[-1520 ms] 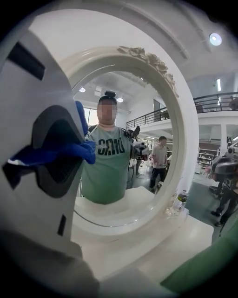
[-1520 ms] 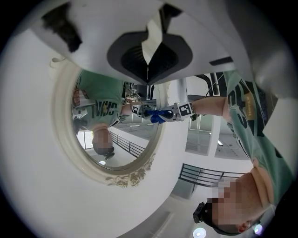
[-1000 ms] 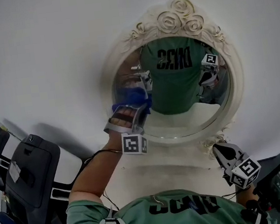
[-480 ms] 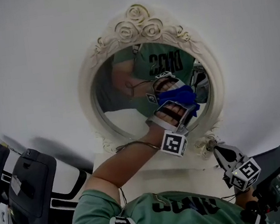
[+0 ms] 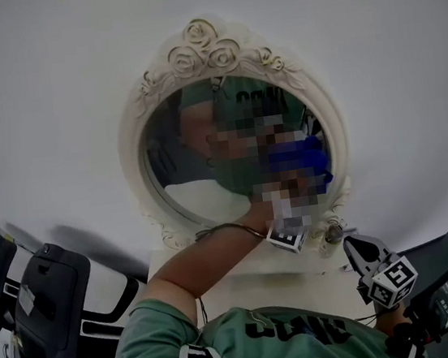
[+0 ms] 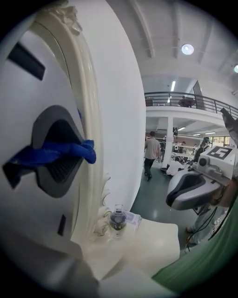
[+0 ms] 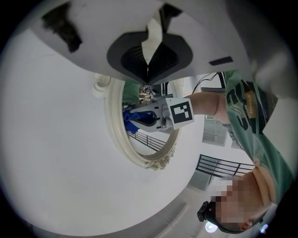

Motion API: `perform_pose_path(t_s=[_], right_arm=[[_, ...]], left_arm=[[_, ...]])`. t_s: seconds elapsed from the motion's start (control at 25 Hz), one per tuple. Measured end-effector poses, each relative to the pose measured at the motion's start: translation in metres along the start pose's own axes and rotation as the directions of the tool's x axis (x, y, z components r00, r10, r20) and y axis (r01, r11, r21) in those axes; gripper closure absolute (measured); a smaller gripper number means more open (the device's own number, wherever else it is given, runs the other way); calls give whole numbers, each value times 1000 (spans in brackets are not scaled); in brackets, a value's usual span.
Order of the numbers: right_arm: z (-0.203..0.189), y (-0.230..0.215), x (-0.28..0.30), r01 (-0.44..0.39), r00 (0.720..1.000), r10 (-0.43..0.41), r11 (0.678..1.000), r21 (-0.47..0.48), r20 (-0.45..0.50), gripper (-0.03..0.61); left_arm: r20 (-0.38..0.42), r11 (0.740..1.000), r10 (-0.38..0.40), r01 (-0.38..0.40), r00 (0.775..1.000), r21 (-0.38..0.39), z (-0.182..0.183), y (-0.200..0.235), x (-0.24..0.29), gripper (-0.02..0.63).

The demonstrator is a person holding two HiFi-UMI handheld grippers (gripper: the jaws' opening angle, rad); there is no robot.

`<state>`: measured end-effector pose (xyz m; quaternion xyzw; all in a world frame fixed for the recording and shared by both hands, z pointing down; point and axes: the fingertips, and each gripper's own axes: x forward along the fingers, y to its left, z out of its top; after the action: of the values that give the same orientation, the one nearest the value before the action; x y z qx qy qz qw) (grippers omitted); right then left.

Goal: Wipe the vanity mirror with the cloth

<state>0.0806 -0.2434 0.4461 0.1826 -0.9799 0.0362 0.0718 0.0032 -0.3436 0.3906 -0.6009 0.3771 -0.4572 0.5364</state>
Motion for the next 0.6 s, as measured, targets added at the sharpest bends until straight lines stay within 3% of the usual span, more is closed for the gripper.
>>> perform_pose_path(t_s=[0.12,0.28,0.4,0.6], right_arm=[[8,11,7,-21,1000,21,1000,-23,-5,566],[19,28,23,-58,998,56,997,-59,-33,566],[25,44,34,-90,995,85,992,-86,-55,566],[36,72,51,-134,988,122,982,-129,-98,566]], left_arm=[[-37,998,48,-49,998,-30,-23,7,-37,554],[-176,993,86,-99,981,-70,-93,5,-106,554],[-310,990,74,-106,948,-89,-151,-9,-163,554],[-484,985,17,-99,875,-144,-223,-45,-234,554]])
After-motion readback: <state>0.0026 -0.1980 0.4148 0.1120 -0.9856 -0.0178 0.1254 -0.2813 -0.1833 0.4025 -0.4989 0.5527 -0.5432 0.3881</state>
